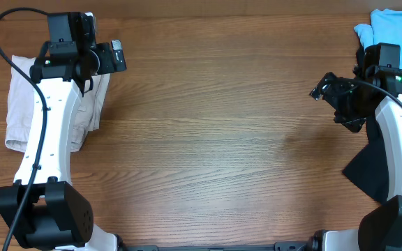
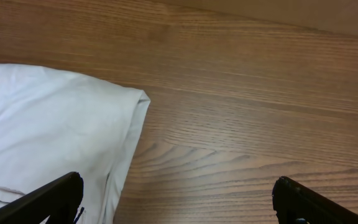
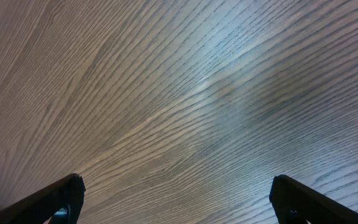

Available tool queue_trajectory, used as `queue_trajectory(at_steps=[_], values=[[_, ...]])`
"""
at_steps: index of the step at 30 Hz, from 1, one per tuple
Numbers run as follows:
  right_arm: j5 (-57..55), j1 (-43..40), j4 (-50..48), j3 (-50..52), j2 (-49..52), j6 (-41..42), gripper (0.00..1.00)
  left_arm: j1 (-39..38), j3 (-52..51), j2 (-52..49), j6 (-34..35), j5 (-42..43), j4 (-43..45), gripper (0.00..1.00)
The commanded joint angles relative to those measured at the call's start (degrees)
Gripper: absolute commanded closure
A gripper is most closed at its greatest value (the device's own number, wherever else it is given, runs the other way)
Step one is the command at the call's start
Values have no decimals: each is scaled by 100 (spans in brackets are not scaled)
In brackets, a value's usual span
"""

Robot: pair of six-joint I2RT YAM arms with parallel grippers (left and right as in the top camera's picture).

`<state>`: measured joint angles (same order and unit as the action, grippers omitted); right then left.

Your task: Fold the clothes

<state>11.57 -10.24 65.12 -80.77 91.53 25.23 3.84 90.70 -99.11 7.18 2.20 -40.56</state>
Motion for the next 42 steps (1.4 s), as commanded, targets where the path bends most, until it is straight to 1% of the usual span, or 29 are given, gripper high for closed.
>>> queue_trajectory(at_steps=[1, 10, 12, 14, 20, 24, 30, 33, 37, 42], values=[[-44, -11, -31, -42, -9, -17, 0, 15, 11, -26, 74, 81, 9, 0], [-44, 28, -31, -42, -44, -15, 0, 15, 11, -26, 74, 81, 9, 0], [-44, 50, -31, -42, -190, -15, 0, 15, 11, -26, 74, 81, 9, 0], [-44, 133, -31, -42, -540, -15, 0, 15, 11, -26, 74, 81, 9, 0], [-42, 448, -31, -42, -1886, -15, 0, 15, 11, -26, 74, 81, 9, 0], [-44, 748, -31, -42, -3084, -15, 0, 15, 11, -26, 74, 81, 9, 0], [-39, 1954, -24, -42, -4850, -15, 0, 15, 11, -26, 74, 81, 9, 0], [-46, 2334, 15, -24, -5633, -15, 0, 15, 11, -26, 74, 81, 9, 0], [-133, 2422, 61, 120, -6546, -17, 0, 15, 11, -26, 74, 81, 9, 0], [-669, 2369, 120, 708, -7239, -17, 0, 15, 11, -26, 74, 81, 9, 0]])
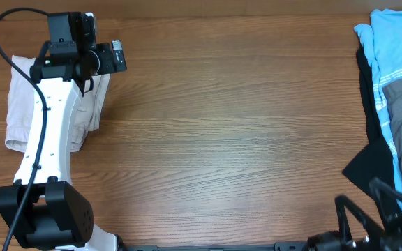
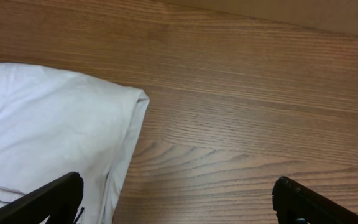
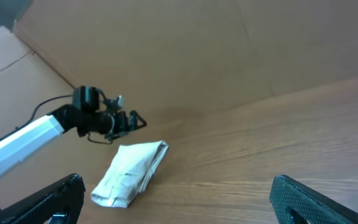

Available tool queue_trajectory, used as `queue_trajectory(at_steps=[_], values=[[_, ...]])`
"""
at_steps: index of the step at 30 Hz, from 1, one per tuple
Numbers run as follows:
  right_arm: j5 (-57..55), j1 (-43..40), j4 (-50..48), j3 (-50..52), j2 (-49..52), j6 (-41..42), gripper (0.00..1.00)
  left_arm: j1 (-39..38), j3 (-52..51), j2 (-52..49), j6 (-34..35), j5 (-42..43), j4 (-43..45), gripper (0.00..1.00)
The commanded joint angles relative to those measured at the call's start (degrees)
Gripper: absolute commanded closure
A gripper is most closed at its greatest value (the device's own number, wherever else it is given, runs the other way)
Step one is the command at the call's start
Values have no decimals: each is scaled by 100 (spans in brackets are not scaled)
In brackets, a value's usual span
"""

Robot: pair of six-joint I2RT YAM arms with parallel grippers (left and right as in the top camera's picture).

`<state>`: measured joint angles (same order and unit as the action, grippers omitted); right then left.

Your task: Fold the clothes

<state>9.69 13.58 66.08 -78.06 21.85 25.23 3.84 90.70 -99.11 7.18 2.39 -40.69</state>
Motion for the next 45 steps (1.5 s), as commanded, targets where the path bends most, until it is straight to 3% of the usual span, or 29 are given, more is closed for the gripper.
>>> queue_trajectory(at_steps=[1, 8, 17, 24, 28, 33, 45], values=[[-592, -55, -20, 647, -404, -15, 0, 15, 11, -26, 74, 61, 22, 0], [-986, -129, -1099, 2323, -1145, -48, 0, 15, 11, -26, 74, 61, 22, 0], [-1008, -146, -3936, 4682, -2046, -289, 0, 15, 11, -26, 74, 61, 22, 0], [-1005, -404, -5431, 5753, -2164, -323, 0, 15, 11, -26, 74, 61, 22, 0], [-820, -516, -6393, 6279, -2164, -929, 0, 15, 11, -26, 74, 61, 22, 0], [-817, -535, -6905, 6747, -2164, -1366, 0, 15, 11, -26, 74, 61, 22, 0], [-855, -660, -7206, 7556, -2164, -1373, 0, 15, 11, -26, 74, 61, 22, 0]])
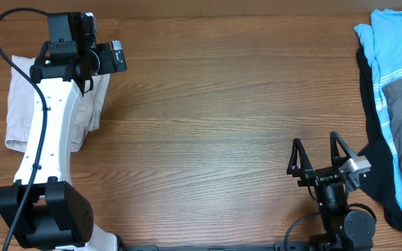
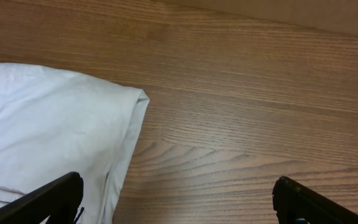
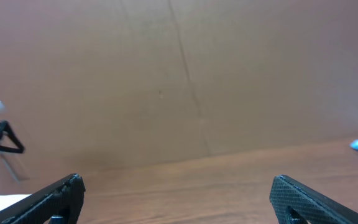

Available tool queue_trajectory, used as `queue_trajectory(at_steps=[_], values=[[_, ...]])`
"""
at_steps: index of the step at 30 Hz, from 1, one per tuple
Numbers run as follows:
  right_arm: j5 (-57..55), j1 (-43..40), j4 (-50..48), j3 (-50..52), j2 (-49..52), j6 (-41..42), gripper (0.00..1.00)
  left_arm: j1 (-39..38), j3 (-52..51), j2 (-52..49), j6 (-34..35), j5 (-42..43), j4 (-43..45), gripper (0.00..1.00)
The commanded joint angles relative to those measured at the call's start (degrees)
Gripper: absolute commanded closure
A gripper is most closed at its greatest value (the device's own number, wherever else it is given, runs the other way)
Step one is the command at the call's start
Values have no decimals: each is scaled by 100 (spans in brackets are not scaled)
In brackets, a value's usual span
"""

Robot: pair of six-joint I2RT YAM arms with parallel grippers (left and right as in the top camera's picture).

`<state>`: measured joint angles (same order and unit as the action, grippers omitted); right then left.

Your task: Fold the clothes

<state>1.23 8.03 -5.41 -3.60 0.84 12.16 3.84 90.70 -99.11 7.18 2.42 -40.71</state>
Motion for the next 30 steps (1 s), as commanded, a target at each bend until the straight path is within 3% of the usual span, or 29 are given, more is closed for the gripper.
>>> queue_trajectory(at_steps=[1, 8, 20, 26, 30], values=[[-11, -149, -57, 155, -63, -66, 0, 15, 11, -26, 74, 59, 24, 0], [-11, -330, 247, 315, -63, -133, 0, 15, 11, -26, 74, 57, 24, 0], [52, -330, 1023, 315, -63, -1102, 0, 15, 11, -26, 74, 59, 24, 0], [144, -330, 1008, 315, -63, -1829, 0, 15, 11, -26, 74, 59, 24, 0], [142, -330, 1008, 315, -63, -1858, 0, 15, 11, -26, 74, 59, 24, 0]])
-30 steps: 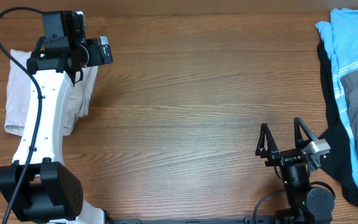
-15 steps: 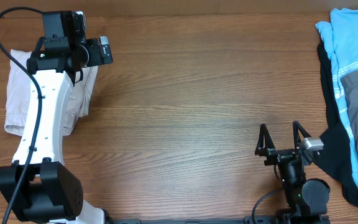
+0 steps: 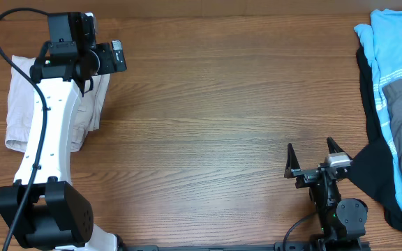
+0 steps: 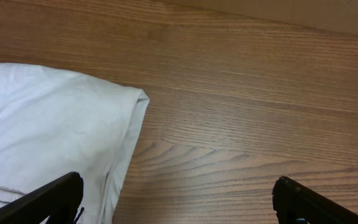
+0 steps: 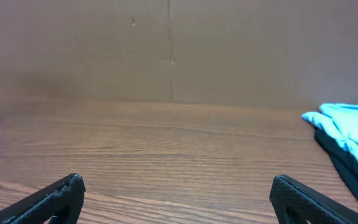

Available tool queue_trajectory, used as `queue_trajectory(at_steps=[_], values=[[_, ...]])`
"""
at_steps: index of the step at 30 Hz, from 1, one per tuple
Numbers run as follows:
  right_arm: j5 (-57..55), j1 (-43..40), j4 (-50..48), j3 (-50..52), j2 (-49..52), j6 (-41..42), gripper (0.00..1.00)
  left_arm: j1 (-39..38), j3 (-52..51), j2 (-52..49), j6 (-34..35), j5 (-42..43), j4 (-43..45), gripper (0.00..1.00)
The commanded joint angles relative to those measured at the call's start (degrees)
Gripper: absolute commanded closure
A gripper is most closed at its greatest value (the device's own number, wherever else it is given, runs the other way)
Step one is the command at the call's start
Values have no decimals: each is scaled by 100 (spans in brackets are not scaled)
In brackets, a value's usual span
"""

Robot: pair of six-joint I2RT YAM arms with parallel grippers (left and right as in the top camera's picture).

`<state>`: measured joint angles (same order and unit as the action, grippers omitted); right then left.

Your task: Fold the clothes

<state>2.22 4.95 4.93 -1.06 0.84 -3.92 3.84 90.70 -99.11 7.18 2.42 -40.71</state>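
A folded white garment (image 3: 19, 104) lies at the table's left end, its corner showing in the left wrist view (image 4: 48, 137). My left gripper (image 3: 119, 57) hovers open and empty at its far right corner (image 4: 176, 199). A loose pile fills the right end: a light blue shirt (image 3: 396, 42), a grey garment and a black one (image 3: 372, 167). My right gripper (image 3: 310, 150) is low at the front edge, left of the black garment, open and empty (image 5: 176, 199). The blue shirt (image 5: 347, 127) shows at the right of its view.
Bare wooden tabletop (image 3: 222, 118) spans the middle between the two heaps. A brown cardboard wall (image 5: 166, 43) stands behind the far edge. The left arm (image 3: 44, 139) reaches over the white garment.
My right gripper has shifted slightly right along the front edge, and its camera now looks level across the table instead of at the wall. The left arm and the clothes are unchanged.
First my right gripper hung open over the table beside the pile at the right. Then it was drawn back to the front right corner, then sat at the front edge, and now rests there. The left gripper stayed open by the white garment throughout.
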Motion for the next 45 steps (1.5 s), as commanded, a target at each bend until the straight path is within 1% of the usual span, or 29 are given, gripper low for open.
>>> queue_trajectory(at_steps=[1, 35, 39, 45], values=[[42, -22, -26, 61, -63, -249, 0, 15, 11, -26, 74, 59, 24, 0], [42, -20, -28, 61, -63, -249, 0, 15, 11, -26, 74, 57, 20, 0], [42, -20, -28, 61, -63, -249, 0, -11, 11, 348, 74, 55, 15, 0], [42, -20, -28, 61, -63, -249, 0, -254, 11, 1589, 74, 57, 17, 0]])
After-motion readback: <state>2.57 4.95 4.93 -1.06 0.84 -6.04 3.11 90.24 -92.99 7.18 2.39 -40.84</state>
